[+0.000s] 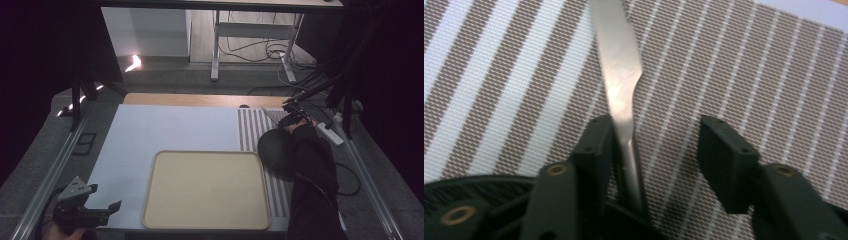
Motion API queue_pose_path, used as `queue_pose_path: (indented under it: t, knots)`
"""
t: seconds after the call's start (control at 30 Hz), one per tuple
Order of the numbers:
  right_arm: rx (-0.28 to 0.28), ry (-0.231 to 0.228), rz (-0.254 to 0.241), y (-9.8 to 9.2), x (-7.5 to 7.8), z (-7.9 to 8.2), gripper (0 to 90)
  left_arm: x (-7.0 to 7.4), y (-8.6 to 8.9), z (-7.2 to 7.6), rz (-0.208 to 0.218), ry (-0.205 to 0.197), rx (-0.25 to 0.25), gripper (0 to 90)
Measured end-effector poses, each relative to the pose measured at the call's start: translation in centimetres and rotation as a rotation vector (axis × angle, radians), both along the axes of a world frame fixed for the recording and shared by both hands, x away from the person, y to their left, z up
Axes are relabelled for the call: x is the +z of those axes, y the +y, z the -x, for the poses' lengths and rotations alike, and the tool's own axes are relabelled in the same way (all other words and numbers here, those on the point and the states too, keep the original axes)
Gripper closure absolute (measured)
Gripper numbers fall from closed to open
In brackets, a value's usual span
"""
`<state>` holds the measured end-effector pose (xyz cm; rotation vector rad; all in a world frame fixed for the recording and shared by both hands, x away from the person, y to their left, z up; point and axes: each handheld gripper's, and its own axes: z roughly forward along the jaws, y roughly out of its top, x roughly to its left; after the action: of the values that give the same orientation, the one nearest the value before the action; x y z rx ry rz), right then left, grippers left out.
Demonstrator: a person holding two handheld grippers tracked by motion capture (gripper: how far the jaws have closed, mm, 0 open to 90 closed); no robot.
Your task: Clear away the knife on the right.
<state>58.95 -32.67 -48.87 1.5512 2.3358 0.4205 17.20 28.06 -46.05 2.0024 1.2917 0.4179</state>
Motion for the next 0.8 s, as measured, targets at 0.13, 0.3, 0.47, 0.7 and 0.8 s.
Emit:
queue_pose_path:
  t: [0.13, 0.3, 0.47, 0.7, 0.8]
  knots:
    - [0.003, 0.007, 0.012, -0.6, 0.1, 0.2, 65.1, 0.0, 0.0, 0.0, -0.001, 0.0, 0.0, 3.5]
    - [0.01, 0.037, -0.001, -1.0, 0.3, 0.4, 80.1, 0.0, 0.0, 0.0, -0.002, 0.0, 0.001, 3.6]
    - [0.007, 0.028, 0.013, -1.3, 0.3, 0.6, 80.7, 0.0, 0.0, 0.0, -0.003, 0.0, 0.001, 3.6]
    - [-0.028, -0.009, 0.009, -3.0, 0.3, 1.1, 80.8, 0.0, -0.1, 0.0, -0.007, 0.002, -0.001, 3.6]
    - [-0.041, -0.02, 0.011, -4.0, 0.4, 1.4, 80.8, 0.0, -0.1, -0.1, -0.006, 0.003, -0.002, 3.6]
